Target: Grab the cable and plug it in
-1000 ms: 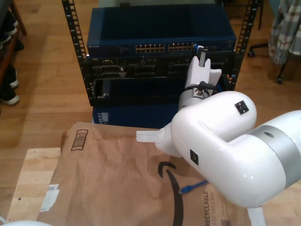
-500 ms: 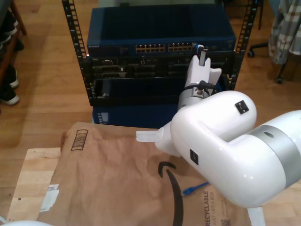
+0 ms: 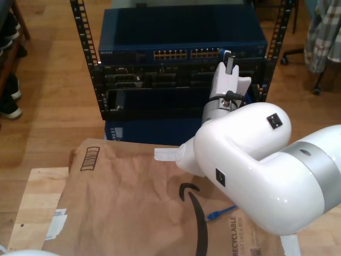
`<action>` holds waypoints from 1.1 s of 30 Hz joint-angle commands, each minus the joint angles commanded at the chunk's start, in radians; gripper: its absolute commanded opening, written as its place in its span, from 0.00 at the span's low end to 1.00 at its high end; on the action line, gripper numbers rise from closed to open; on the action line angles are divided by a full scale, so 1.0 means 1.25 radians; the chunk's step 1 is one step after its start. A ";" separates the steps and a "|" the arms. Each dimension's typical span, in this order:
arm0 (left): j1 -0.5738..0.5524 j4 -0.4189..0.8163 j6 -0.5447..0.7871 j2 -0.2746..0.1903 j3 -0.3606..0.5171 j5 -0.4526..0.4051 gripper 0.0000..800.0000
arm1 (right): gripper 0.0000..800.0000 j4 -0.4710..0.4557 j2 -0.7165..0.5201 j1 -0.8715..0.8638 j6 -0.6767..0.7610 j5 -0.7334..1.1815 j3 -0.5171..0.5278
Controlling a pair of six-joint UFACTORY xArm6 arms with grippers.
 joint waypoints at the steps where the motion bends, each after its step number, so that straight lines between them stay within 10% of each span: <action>1: 0.000 0.000 0.000 0.000 0.000 0.000 1.00 | 0.00 -0.001 0.000 0.000 0.000 -0.001 -0.001; 33: 0.000 0.000 0.000 0.000 0.000 0.000 1.00 | 0.00 0.001 0.001 0.007 0.000 -0.001 -0.001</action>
